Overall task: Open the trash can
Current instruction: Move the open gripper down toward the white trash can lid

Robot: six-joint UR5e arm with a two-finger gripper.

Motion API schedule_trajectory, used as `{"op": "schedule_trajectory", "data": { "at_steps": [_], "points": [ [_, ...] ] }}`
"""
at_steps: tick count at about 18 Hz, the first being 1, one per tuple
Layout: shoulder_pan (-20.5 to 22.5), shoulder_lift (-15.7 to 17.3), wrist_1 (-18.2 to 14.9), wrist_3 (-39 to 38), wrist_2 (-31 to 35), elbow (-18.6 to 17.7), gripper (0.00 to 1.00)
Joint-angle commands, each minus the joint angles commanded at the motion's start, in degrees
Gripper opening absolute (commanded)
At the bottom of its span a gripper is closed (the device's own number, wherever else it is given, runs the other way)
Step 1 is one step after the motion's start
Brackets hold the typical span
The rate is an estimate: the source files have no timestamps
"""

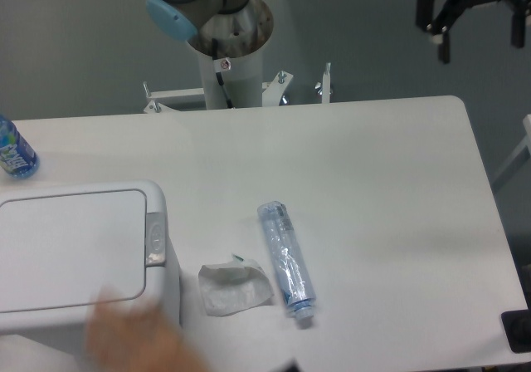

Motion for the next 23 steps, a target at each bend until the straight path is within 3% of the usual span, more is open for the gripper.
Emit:
{"op": "schedule_trajectory", "data": {
  "at_steps": [6,9,12,18,21,23],
  "points": [
    [-3.4,-1.0,0.1,-0.5,0.2,-0.3,1.0],
    [-5.2,-2.8,0.5,-12.5,-0.2,0.2,1.0],
    [-10.1,-4.3,5.6,-23.6,-0.3,0.0,1.0],
    [-18.1,-8.0,7.4,-33.0,-0.6,-0.2,1.0],
    [-21.4,-10.0,11.9,-39.0,-2.1,-0.6,1.0],
    [-23.6,-11.1,13.2,-41.2,-2.7,-0.7,1.0]
  ]
}}
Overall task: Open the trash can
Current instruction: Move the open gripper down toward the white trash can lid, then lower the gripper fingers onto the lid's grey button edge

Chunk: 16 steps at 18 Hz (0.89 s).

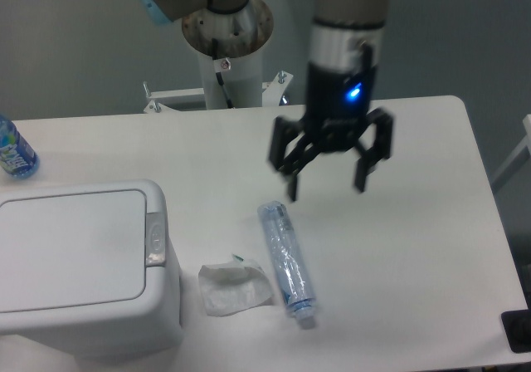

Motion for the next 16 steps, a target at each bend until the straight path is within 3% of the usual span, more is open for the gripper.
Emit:
{"op": "schedule_trajectory", "data": {
  "at_steps": [8,16],
  "points": [
    [-5.5,-1.3,0.0,-2.2,-0.3,-1.2,1.0],
    [-7.7,-1.3,0.1,-2.2,-0.2,-2.1,1.0]
  ]
}}
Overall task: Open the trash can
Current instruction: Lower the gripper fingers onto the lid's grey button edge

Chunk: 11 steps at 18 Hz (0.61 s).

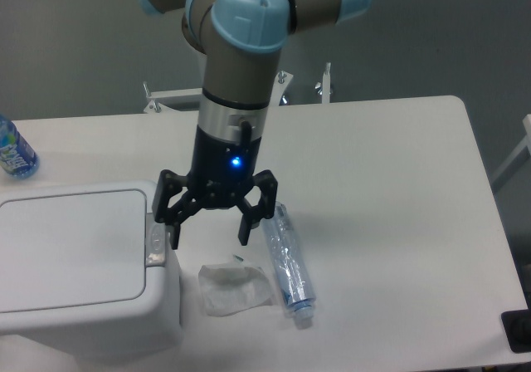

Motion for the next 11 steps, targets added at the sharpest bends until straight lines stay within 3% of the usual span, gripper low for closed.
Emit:
{"op": "schedule_trajectory", "data": {
  "at_steps": [11],
  "points": [
    [-0.2,-0.6,0.1,0.5,0.0,0.0,1.0]
  ]
}}
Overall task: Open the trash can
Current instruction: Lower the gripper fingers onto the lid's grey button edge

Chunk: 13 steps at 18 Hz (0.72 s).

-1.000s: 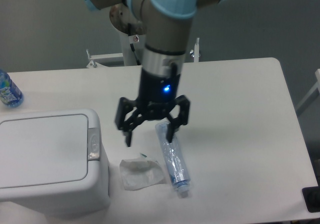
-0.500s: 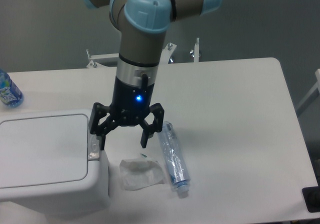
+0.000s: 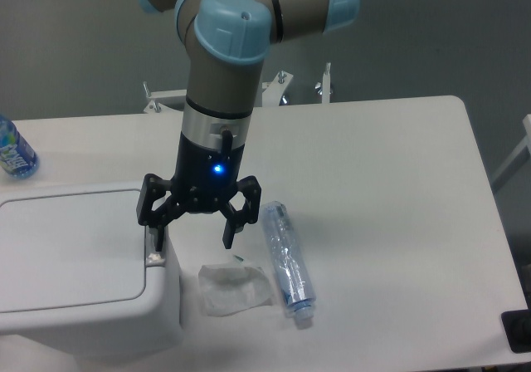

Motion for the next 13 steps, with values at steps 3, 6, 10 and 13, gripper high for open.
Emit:
{"op": "schedule_trajectory", "data": {
  "at_steps": [3,6,10,13],
  "points": [
    [0.0,-0.2,0.0,0.1,0.1,0.0,1.0],
    [0.0,-0.4,0.0,0.1,0.1,-0.1,1.0],
    [0.0,-0.5,0.0,0.2,0.1,-0.1,1.0],
    [0.0,-0.5,0.0,0.2,0.2,0.1,1.0]
  ]
}}
